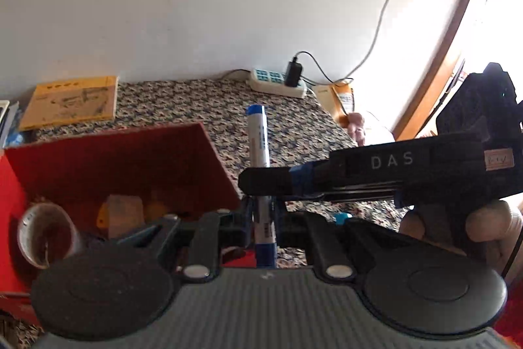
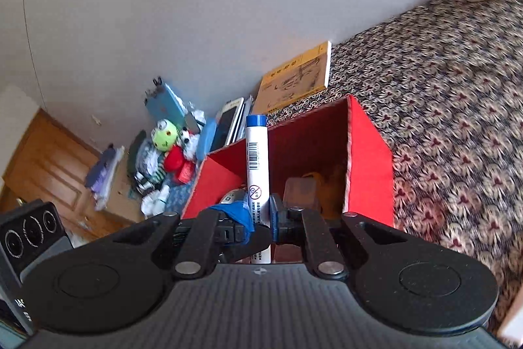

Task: Organize rigid objects
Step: 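Lift the marker with the right tool and carry it over the red box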

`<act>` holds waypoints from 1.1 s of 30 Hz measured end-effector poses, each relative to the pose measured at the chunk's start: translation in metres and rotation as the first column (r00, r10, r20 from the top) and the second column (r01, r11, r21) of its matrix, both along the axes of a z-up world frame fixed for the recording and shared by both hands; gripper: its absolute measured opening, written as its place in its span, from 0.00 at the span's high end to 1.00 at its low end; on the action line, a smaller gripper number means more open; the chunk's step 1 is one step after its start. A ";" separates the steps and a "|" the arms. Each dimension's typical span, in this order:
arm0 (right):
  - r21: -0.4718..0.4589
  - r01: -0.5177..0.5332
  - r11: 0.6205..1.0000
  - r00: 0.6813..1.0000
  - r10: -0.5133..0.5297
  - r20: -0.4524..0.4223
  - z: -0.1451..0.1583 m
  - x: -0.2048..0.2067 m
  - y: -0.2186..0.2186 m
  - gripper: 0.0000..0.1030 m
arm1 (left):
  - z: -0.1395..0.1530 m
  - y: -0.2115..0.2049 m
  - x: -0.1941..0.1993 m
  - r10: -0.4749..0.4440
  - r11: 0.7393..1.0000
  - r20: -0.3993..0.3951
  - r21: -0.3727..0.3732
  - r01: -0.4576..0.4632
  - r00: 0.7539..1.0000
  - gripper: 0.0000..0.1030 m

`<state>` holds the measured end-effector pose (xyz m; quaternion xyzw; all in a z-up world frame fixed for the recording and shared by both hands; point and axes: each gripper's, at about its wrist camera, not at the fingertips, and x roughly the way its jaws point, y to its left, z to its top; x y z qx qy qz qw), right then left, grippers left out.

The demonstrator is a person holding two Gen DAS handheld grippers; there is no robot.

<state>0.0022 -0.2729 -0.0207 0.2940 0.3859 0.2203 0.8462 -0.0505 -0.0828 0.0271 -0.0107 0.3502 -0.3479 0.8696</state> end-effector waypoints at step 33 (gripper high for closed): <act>-0.525 -0.216 0.823 0.970 0.120 -0.210 -0.038 0.070 0.065 1.00 | -0.099 0.030 0.107 0.069 0.994 -0.360 -0.052 -0.094 0.931 0.97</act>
